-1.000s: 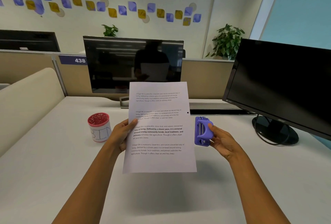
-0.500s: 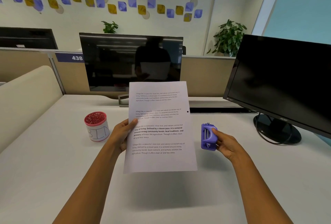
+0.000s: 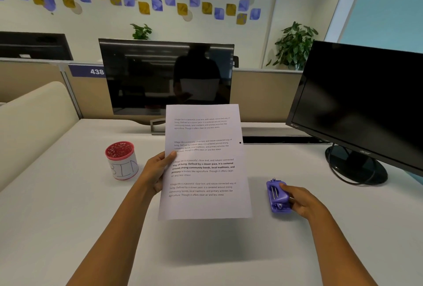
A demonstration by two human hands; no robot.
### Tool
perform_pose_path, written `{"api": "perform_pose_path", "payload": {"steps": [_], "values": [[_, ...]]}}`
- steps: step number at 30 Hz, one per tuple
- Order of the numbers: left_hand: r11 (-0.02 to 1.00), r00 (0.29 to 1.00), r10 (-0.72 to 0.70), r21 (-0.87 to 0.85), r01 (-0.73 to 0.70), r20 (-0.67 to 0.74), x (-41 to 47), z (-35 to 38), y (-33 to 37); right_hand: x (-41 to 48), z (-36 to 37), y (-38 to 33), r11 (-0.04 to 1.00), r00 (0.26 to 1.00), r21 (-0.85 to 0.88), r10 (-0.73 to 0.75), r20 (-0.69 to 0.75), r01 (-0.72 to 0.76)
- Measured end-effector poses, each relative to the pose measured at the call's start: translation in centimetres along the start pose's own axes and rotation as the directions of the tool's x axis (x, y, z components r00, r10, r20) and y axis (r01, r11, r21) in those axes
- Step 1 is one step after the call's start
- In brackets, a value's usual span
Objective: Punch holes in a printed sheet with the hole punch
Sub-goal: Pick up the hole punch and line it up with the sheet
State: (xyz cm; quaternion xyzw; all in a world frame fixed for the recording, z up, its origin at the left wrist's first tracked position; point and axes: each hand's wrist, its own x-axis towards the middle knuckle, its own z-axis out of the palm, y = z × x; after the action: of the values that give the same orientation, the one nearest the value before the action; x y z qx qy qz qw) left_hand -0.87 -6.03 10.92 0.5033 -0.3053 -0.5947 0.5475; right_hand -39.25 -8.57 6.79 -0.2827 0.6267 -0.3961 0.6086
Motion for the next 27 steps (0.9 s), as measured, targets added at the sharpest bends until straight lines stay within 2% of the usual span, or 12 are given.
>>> {"api": "perform_pose_path", "payload": {"steps": [5, 11, 16, 20, 27], "values": [[1.0, 1.0, 0.0, 0.006, 0.0, -0.006, 0.0, 0.0, 0.1, 0.3, 0.2, 0.3, 0.995, 0.999, -0.101, -0.006, -0.036, 0.003], [1.0, 1.0, 0.011, 0.002, -0.011, -0.003, -0.2, -0.1, 0.2, 1.2, 0.5, 1.0, 0.972, 0.984, -0.235, -0.071, -0.165, 0.031], [1.0, 1.0, 0.013, 0.006, -0.013, -0.016, -0.2, -0.2, 0.2, 1.3, 0.8, 1.7, 0.884, 0.949, -0.46, -0.211, -0.234, 0.083], [1.0, 1.0, 0.014, -0.009, -0.014, -0.017, -0.4, 0.0, 0.1, 1.3, 1.0, 1.9, 0.765, 0.923, -0.638, -0.306, -0.232, 0.093], [0.999, 1.0, 0.015, -0.031, -0.016, -0.024, -0.5, 0.1, 0.1, 1.2, 1.6, 2.4, 0.678, 0.901, -0.729, -0.37, -0.226, 0.095]]}}
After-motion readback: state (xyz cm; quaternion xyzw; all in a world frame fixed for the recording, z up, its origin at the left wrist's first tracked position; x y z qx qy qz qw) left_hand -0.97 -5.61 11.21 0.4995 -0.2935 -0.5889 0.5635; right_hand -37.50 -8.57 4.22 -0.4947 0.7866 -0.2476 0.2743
